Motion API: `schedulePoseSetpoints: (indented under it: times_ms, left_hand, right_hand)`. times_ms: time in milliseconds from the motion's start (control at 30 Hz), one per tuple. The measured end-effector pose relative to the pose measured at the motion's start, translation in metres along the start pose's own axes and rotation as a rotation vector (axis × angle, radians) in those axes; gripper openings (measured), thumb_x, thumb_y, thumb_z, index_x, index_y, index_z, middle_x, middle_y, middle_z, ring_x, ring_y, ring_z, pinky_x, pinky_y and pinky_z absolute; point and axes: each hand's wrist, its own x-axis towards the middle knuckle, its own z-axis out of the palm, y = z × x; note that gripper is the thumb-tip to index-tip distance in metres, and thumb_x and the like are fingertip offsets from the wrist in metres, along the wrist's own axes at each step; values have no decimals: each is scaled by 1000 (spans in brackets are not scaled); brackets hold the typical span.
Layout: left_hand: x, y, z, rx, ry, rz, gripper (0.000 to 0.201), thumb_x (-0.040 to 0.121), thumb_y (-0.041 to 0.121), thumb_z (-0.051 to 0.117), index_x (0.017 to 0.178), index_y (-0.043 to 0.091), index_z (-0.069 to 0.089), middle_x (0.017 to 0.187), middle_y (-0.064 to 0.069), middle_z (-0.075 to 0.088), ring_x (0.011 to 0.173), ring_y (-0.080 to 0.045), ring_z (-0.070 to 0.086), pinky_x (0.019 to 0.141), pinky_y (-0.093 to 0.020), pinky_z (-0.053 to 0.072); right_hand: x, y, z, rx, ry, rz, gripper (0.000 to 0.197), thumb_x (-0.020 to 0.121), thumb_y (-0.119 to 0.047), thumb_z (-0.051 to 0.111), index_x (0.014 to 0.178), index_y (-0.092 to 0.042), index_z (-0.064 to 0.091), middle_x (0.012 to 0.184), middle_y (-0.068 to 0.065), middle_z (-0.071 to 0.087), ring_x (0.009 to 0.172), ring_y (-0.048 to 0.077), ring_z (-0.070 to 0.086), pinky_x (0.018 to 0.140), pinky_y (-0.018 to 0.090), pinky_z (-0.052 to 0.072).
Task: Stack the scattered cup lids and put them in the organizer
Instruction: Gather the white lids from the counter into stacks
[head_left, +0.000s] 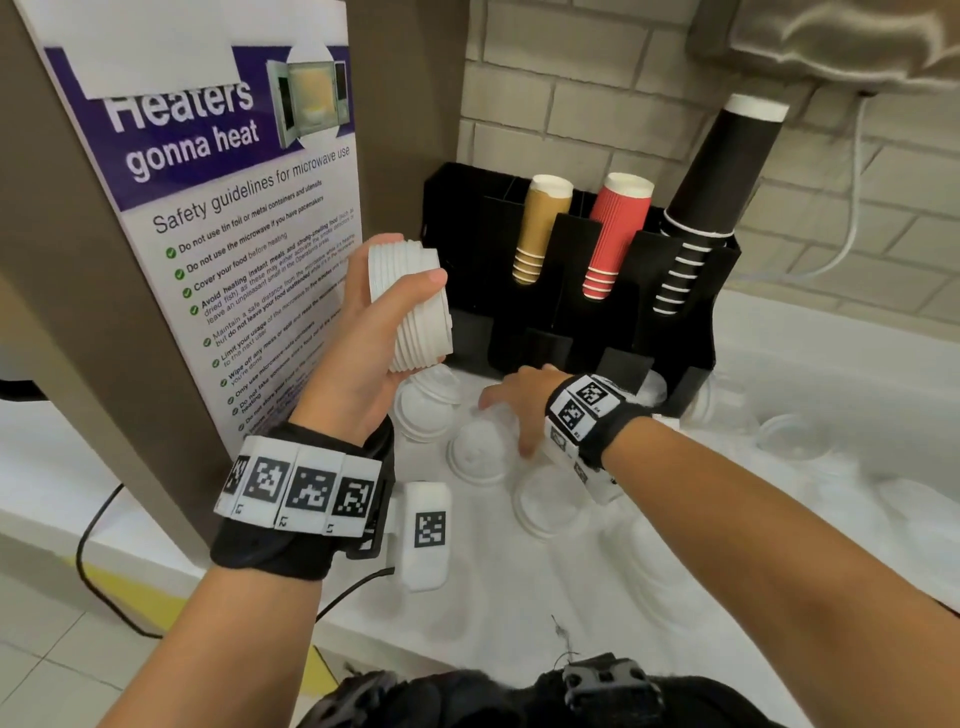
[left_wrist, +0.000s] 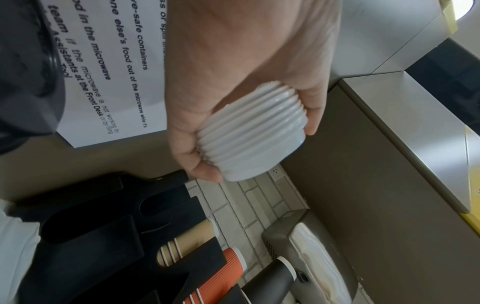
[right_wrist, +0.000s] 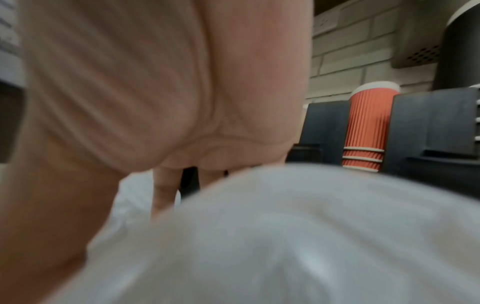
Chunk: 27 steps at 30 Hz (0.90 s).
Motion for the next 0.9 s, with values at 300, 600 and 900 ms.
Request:
schedulePoseSetpoints:
  times_ms: [300, 600, 900]
  left_hand:
    - [-1, -2, 1, 9, -5, -7, 43, 70, 33, 71, 108, 42, 54, 112, 6, 57, 103, -16, 58, 71, -36, 53]
    - [-2, -22, 21, 100, -100, -97, 40, 70, 37, 68, 107, 43, 54, 106, 9, 56, 96, -14, 56, 61, -31, 53]
    - [-22, -65, 43, 134, -276, -260, 41, 73, 42, 67, 112, 47, 54, 121, 0, 59, 111, -23, 60, 72, -34, 53]
  right_hand:
    - [5, -2, -5, 79, 379, 210, 96, 68, -55, 77, 144, -14, 33, 139, 14, 38, 127, 33, 39, 96, 43, 44]
    - [-45, 29, 9, 1359, 705, 183, 43, 77, -43, 75, 101, -11, 59, 95, 3, 64, 92, 19, 63, 67, 24, 49]
    - [-125, 1, 64, 1786, 781, -382, 61, 71, -27, 73, 128, -39, 54, 120, 8, 63, 110, 26, 63, 91, 44, 54]
